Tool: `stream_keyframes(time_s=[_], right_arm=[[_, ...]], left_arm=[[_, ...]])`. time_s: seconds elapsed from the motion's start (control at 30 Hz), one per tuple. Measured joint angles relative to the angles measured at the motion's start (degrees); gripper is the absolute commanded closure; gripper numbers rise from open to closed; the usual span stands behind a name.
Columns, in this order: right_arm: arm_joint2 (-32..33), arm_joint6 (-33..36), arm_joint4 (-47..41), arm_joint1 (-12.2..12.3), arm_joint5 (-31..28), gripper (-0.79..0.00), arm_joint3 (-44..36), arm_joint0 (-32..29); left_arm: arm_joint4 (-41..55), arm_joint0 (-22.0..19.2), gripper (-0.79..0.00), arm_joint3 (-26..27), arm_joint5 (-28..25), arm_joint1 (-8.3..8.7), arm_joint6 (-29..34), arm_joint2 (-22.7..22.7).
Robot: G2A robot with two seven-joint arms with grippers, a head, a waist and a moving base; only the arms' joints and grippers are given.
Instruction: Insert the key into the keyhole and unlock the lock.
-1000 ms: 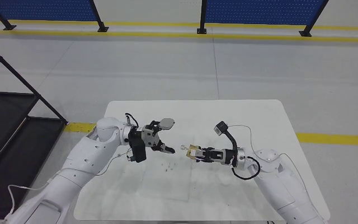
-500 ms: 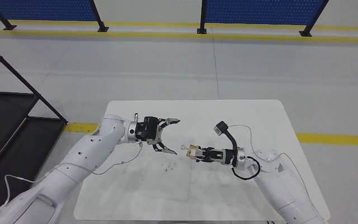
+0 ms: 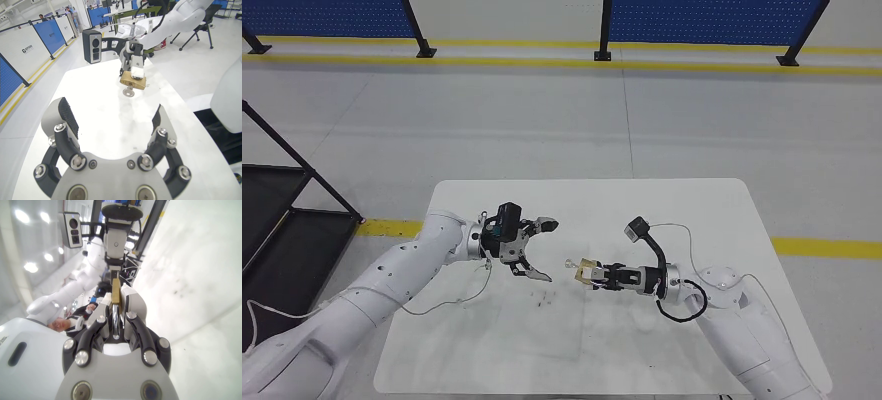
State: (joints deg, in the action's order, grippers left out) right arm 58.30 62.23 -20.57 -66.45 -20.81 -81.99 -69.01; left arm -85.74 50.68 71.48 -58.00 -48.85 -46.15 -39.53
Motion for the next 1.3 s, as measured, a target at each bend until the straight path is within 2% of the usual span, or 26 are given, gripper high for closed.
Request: stream_keyframes(time_s=[0.27,0.43,0.53,0.63,0.7,0.8,0.9,1.03,1.07,1.17,1.3], right_arm=[[0.0,0.0,0.0,0.0,0.0,0.000,0.0,0.0],[0.0,0.0,0.0,0.0,0.0,0.000,0.0,0.0],[0.0,0.0,0.0,0.0,0.0,0.000,0.0,0.0],[0.0,0.0,0.0,0.0,0.0,0.000,0.0,0.0],[0.0,0.0,0.0,0.0,0.0,0.000,0.0,0.0],[0.0,0.0,0.0,0.0,0.0,0.000,0.0,0.0],[0.0,0.0,0.0,0.0,0.0,0.000,0.0,0.0],[0.0,0.0,0.0,0.0,0.0,0.000,0.0,0.0],[0.0,0.0,0.0,0.0,0.0,0.000,0.0,0.0],[0.0,0.0,0.0,0.0,0.0,0.000,0.0,0.0],[0.0,0.0,0.0,0.0,0.0,0.000,0.0,0.0]], left_arm=[[2.6,0.9,-0.785,0.0,0.1,-0.09,0.2,0.1],[20.5,0.0,-0.785,0.3,0.0,0.61,5.5,2.9],[34.5,-2.1,-0.785,1.2,0.0,1.64,12.7,6.6],[49.6,-5.7,-0.785,3.9,0.0,3.03,23.3,10.3],[57.6,-7.4,-0.785,4.4,0.0,3.87,29.2,12.0],[73.0,-9.9,-0.785,4.3,0.0,4.94,41.4,15.1],[90.3,-12.6,-0.785,2.6,0.0,5.60,57.8,17.8],[111.2,-15.5,-0.785,-1.1,0.4,5.53,80.0,20.8],[117.1,-16.2,-0.785,-2.0,1.6,5.32,86.2,21.5],[129.6,-17.5,-0.785,-2.5,7.7,4.66,99.6,22.6],[138.3,-17.3,-0.785,-1.4,15.9,4.02,108.4,22.8]])
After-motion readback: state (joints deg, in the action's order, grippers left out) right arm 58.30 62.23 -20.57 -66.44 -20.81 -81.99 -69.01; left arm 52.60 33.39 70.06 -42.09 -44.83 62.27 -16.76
